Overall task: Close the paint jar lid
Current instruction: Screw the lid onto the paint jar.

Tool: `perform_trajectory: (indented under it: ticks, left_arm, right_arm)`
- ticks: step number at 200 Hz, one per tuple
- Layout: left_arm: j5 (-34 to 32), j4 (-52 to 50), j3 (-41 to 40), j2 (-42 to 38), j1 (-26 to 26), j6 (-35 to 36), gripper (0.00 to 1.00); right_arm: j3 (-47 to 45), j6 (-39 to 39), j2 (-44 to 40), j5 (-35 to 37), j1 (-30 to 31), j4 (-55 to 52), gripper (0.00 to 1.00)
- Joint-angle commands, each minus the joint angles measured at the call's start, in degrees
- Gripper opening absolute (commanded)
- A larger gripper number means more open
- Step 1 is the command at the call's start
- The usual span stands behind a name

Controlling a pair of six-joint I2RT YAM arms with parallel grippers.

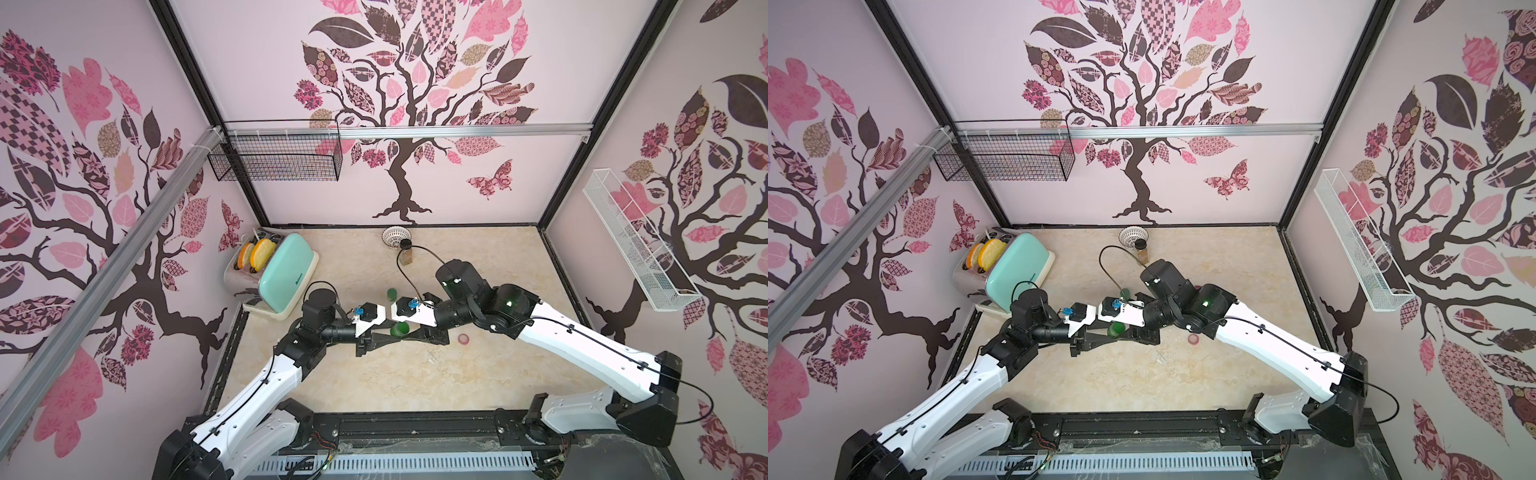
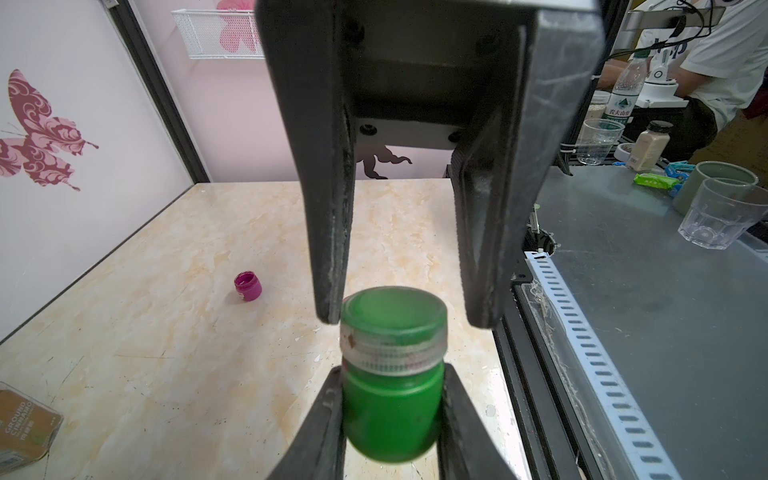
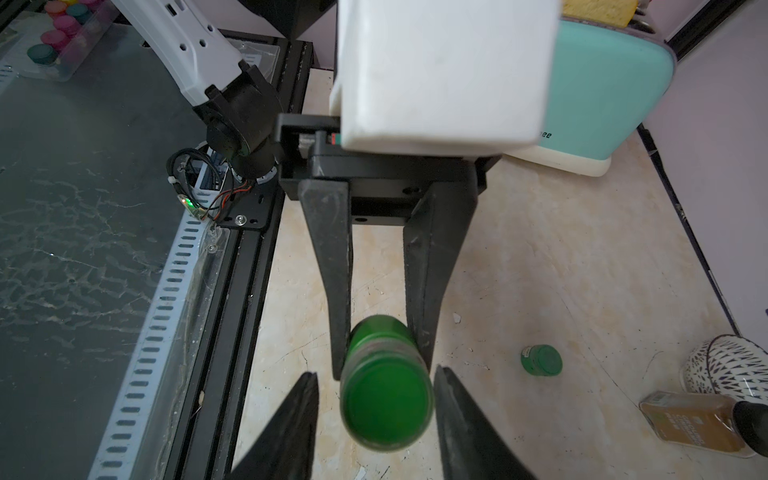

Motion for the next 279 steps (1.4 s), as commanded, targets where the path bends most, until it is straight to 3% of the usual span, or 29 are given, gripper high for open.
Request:
perform_trajectory:
  ticks: [1, 72, 132, 185, 227, 251, 279]
  left_arm:
    - [0.7, 0.0, 1.4, 0.0, -0.3, 0.4, 0.18]
    - [0.3, -0.1, 1.3, 0.0, -0.3, 0.6, 0.18]
    - [-1.4, 0.0, 1.0, -1.1, -0.2, 1.1, 0.18]
    - [-4.0, 0.5, 0.5, -2.3, -0.4, 1.5, 0.18]
    - [-5.6, 1.0, 0.1, -3.3, -0.3, 1.6, 0.18]
    - [-6.0, 3.1, -0.7, -3.6, -0.3, 0.6, 0.18]
    - [-6.2, 1.8, -0.1, -3.5, -0.3, 1.2, 0.18]
  right_arm:
    - [2.8, 0.0, 0.7, 0.9, 0.4, -2.2, 0.46]
    - [3.3, 2.5, 1.2, 1.5, 0.3, -2.2, 0.26]
    - [2.8, 14.9, 1.9, 1.6, 1.3, -1.1, 0.19]
    - [4.6, 32.2, 5.0, 10.7, 4.8, -2.0, 0.13]
    - [7.7, 54.3, 9.3, 16.8, 6.7, -3.8, 0.11]
    - [8.9, 66.9, 11.3, 16.6, 6.7, -5.0, 0.19]
    - [8.4, 72.3, 12.0, 15.2, 6.8, -3.8, 0.23]
